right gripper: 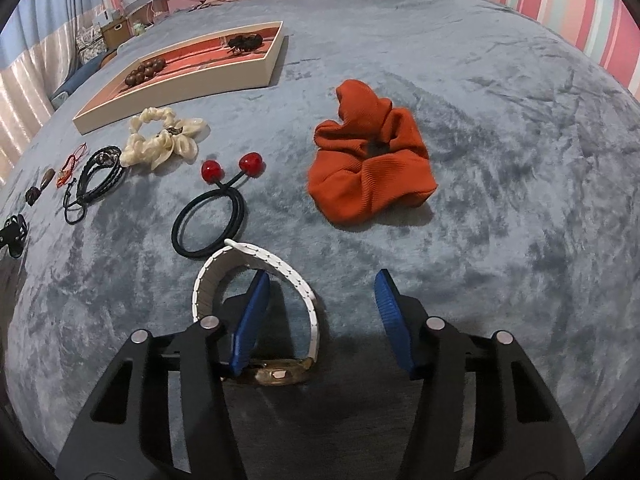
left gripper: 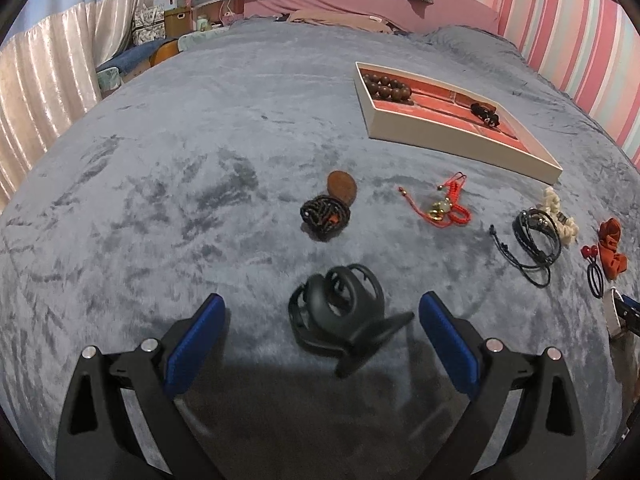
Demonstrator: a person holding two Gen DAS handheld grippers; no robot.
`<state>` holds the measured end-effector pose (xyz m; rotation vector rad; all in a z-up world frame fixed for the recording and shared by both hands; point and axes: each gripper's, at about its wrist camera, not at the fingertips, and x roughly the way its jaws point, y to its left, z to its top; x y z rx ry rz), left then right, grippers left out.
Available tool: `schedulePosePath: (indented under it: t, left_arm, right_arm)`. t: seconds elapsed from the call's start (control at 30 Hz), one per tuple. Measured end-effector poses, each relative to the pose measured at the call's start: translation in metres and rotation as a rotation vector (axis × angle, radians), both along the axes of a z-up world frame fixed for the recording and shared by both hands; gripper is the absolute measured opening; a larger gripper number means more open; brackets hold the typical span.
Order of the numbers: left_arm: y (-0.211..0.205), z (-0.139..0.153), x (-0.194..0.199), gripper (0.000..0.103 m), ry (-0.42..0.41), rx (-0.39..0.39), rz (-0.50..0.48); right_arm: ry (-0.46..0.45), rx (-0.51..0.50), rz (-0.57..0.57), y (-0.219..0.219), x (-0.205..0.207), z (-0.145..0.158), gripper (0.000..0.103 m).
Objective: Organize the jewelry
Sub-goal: 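Grasp the black claw clip with the left tool while the right tool grasps the white watch, then carry the claw clip and white watch with both tools into the tray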
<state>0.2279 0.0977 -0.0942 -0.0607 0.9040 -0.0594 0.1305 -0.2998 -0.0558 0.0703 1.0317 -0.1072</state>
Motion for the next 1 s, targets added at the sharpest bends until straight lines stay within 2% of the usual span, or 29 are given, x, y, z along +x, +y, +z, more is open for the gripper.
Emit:
schedulePosePath:
  t: [0.23,0.3,0.37,0.43,0.5,0.6,0.67,1.0]
  left_arm:
    - [0.000,-0.003,0.004,0.094,0.003,0.003,-0.018]
    - [-0.001,-0.004,0.004,0.092,0.001,0.009,-0.022]
    - [-0.001,-0.005,0.005,0.078,0.008,0.006,-0.029]
    - [-0.002,-0.008,0.006,0.073,0.018,0.003,-0.031]
    - [-0.002,-0.009,0.006,0.072,0.017,0.005,-0.033]
    - [-0.002,-0.008,0.004,0.064,0.012,-0.004,-0.042]
    - [-0.003,-0.008,0.003,0.050,0.014,0.004,-0.042]
    - [0.002,-0.007,-0.001,0.050,0.008,-0.004,-0.026]
  right_arm:
    - [0.017,-0.002,0.006,0.004,0.006,-0.006,0.048]
    - [0.015,0.003,0.005,0.004,0.007,-0.006,0.041]
    - [0.010,0.012,0.009,0.004,0.008,-0.006,0.035]
    - [0.003,0.027,0.013,0.004,0.008,-0.007,0.028]
    - [0.000,0.036,0.016,0.005,0.009,-0.007,0.022]
    - [-0.008,0.039,0.018,0.006,0.008,-0.006,0.021]
    - [-0.015,0.043,0.016,0.006,0.007,-0.006,0.021]
    - [-0.065,0.055,0.005,0.005,-0.003,0.000,0.015]
